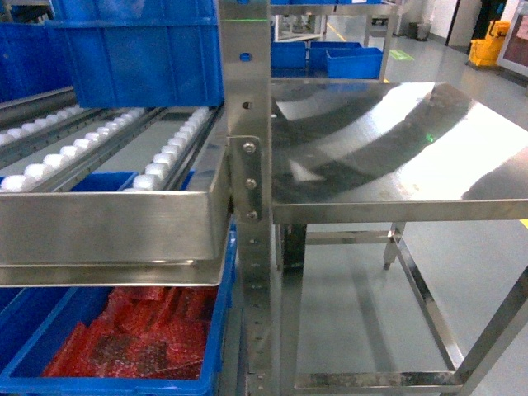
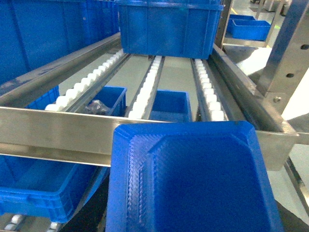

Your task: Pick blue part to blue bin on bottom shelf

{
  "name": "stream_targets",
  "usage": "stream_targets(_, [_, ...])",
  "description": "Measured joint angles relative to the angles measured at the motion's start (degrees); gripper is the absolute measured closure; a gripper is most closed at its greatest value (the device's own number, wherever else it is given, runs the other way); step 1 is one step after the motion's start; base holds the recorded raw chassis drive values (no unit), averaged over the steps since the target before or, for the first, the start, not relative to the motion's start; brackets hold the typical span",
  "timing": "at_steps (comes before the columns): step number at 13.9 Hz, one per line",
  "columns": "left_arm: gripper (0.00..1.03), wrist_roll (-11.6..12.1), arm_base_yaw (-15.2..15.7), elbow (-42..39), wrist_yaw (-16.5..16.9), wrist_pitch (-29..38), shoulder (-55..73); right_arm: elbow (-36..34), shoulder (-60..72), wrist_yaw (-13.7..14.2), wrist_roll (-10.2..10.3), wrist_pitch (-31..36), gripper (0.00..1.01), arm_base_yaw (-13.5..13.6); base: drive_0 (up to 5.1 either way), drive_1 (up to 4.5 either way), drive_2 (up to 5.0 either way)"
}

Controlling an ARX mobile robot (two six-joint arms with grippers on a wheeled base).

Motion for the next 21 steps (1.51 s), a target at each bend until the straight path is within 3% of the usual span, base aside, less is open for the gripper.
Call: stream_targets(21, [0.6,0.0,0.1,0.0,-0.3,0.0,-0.1,0.0,0.0,-0.2,0.0,-0.1,0.03,0.0,-5.0,2.45,2.5])
